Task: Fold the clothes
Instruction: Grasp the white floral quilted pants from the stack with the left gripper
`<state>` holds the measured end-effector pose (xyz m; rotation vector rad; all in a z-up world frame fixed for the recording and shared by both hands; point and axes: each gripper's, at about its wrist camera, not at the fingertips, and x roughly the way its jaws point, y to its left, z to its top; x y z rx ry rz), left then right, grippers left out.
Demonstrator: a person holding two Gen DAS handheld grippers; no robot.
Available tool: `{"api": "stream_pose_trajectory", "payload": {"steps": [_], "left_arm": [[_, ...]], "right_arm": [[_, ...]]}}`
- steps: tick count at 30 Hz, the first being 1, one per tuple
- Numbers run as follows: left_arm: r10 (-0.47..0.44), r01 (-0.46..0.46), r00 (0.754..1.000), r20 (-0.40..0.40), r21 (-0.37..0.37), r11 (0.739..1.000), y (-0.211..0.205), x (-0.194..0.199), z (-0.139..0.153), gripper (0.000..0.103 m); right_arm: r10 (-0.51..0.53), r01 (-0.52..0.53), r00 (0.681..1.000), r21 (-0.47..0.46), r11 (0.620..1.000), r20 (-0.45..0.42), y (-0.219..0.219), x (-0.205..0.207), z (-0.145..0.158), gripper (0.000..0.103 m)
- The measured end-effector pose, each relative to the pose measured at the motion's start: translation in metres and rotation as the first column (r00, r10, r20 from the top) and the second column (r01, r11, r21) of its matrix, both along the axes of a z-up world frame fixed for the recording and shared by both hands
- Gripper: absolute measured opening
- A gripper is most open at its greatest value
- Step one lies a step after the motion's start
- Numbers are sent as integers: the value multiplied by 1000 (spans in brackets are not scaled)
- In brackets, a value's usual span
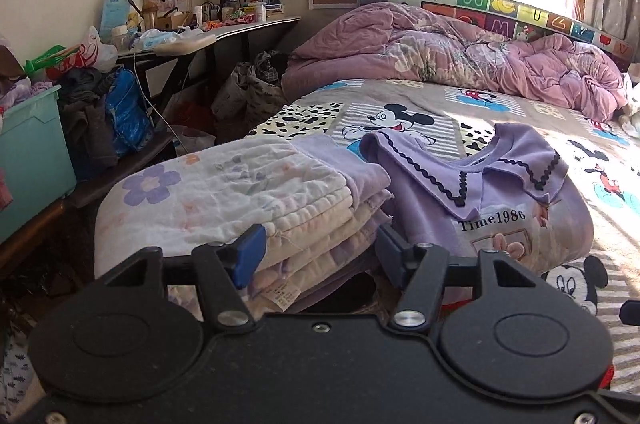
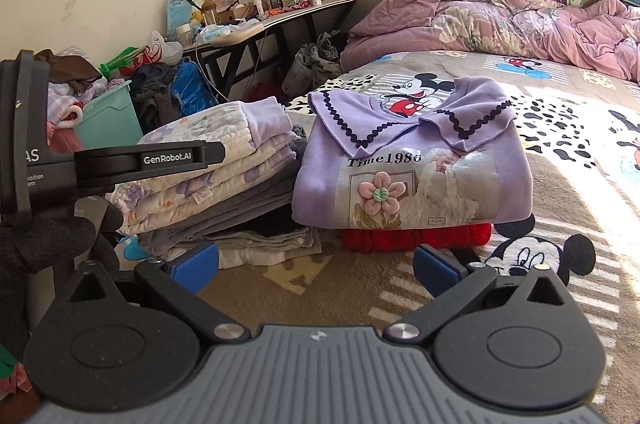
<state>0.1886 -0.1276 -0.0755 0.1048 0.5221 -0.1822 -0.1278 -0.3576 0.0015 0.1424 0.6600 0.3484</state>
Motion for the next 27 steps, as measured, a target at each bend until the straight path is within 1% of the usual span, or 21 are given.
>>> {"api": "stream_pose_trajectory", "payload": {"steps": [1, 3, 5, 8, 9, 10, 11, 12, 13, 15, 21, 23, 27], "left_arm": [[16, -16, 1000, 14, 8, 1000, -4, 5, -1, 60], [31, -30, 999, 12, -78, 996, -3, 17, -1, 60], [78, -76, 997, 10, -115, 990, -2, 28, 2, 60], [196, -199, 979, -55, -52, 979, -3, 43, -2, 60], [198, -204, 977, -74, -79, 976, 2, 44, -4, 60], [196, -206, 976, -93, -112, 972, 8, 44, -6, 51], [195, -209, 975, -108, -147, 967, 16, 43, -7, 40], [185, -205, 975, -125, -176, 963, 22, 43, -6, 19], [179, -204, 974, -138, -193, 960, 28, 41, -4, 7], [163, -186, 978, -128, -199, 962, 29, 29, 7, 0], [114, -132, 989, -94, -214, 968, 33, -6, 39, 0], [97, -118, 991, -94, -249, 961, 38, -17, 48, 0], [55, -68, 997, -52, -275, 959, 35, -46, 75, 0]], "right_arm": [[4, -4, 1000, -4, 1000, -2, -1, 1, -4, 103], [15, -15, 1000, -11, 1000, -6, -5, 2, -12, 103], [25, -26, 1000, -18, 1000, -7, -8, 3, -18, 103], [25, -26, 1000, -18, 1000, -7, -15, 4, -25, 103], [22, -22, 1000, -15, 1000, -10, -18, 4, -26, 103], [19, -19, 1000, -13, 1000, -13, -21, 3, -27, 103], [16, -16, 1000, -11, 1000, -16, -23, 3, -28, 103], [13, -13, 1000, -8, 1000, -18, -26, 2, -30, 103], [10, -10, 1000, -6, 1000, -20, -29, 0, -29, 103], [5, -5, 1000, -1, 1000, -22, -33, -4, -29, 103], [-22, 23, 1000, 41, 999, -21, -47, -29, -14, 103], [-30, 31, 999, 54, 998, -20, -51, -39, -9, 103], [-43, 44, 999, 72, 996, -11, -60, -59, 1, 103]]}}
